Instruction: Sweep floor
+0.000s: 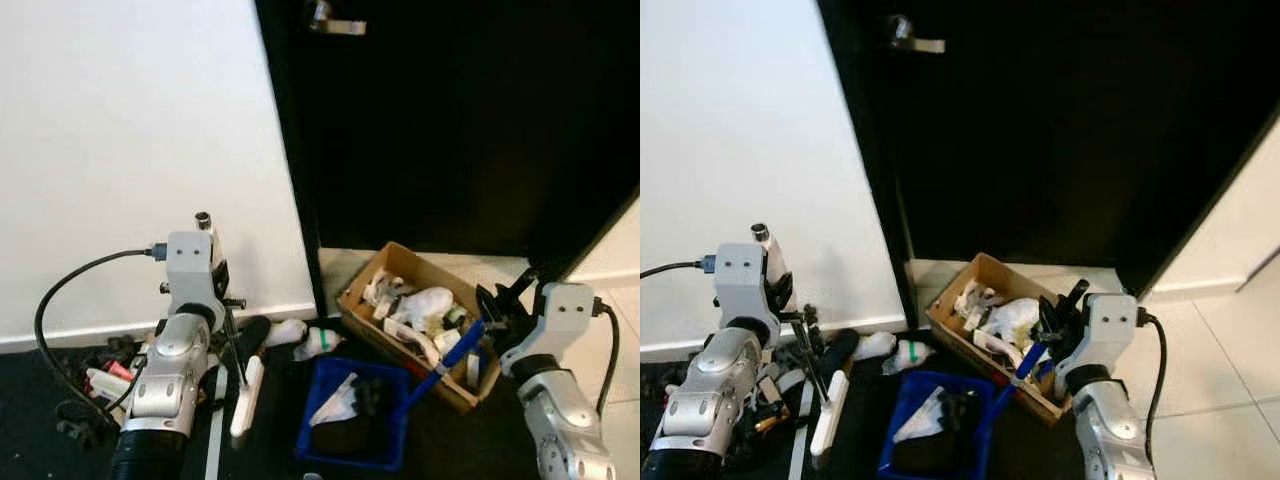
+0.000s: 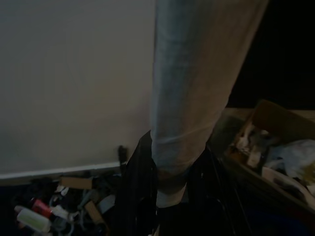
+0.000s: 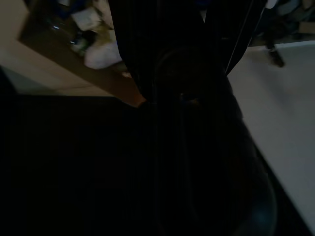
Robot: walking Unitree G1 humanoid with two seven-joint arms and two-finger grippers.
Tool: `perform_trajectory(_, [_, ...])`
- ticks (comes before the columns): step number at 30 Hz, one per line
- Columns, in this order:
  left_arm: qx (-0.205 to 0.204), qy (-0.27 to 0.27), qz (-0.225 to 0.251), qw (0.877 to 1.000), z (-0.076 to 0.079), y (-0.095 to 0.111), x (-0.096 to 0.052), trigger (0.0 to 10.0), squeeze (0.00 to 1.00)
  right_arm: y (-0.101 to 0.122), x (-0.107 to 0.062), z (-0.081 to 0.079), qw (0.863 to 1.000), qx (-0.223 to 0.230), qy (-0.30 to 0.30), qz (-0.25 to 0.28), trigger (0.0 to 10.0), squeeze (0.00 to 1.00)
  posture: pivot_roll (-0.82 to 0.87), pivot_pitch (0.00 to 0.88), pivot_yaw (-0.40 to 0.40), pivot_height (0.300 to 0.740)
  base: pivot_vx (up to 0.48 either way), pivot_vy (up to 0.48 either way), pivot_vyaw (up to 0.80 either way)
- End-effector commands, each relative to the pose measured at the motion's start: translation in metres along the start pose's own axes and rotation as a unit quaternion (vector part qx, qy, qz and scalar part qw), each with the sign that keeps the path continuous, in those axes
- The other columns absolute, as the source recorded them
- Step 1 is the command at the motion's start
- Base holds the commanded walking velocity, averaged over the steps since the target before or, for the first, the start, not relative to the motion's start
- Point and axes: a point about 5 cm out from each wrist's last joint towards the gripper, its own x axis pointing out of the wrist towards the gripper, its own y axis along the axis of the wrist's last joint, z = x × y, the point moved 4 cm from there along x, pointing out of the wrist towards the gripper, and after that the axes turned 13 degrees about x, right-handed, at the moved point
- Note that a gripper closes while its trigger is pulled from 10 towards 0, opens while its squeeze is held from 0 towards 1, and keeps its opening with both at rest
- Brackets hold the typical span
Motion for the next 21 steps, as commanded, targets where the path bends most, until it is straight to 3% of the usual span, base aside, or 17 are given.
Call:
perform_trajectory(1, [0.003, 0.005, 0.005, 1.000, -0.002, 0.001, -0.002, 10.0, 0.00, 0.006, 0.000, -0.003, 1.000, 0.010, 0.009, 0.017, 10.0, 0.00, 0.01, 0.153, 0.098, 0.740, 0.000, 0.000, 0.00])
perform_trajectory(12, [0.004, 0.004, 0.003, 1.000, -0.001, 0.000, -0.001, 10.0, 0.00, 0.018, 0.004, -0.007, 0.999, -0.002, 0.018, 0.034, 10.0, 0.00, 0.01, 0.152, 0.099, 0.740, 0.000, 0.000, 0.00])
perform_trajectory(21, [0.005, 0.006, -0.001, 1.000, -0.002, -0.002, -0.001, 10.0, 0.00, 0.090, 0.015, -0.026, 0.990, -0.012, 0.056, 0.130, 10.0, 0.00, 0.00, 0.146, 0.095, 0.740, 0.000, 0.000, 0.00])
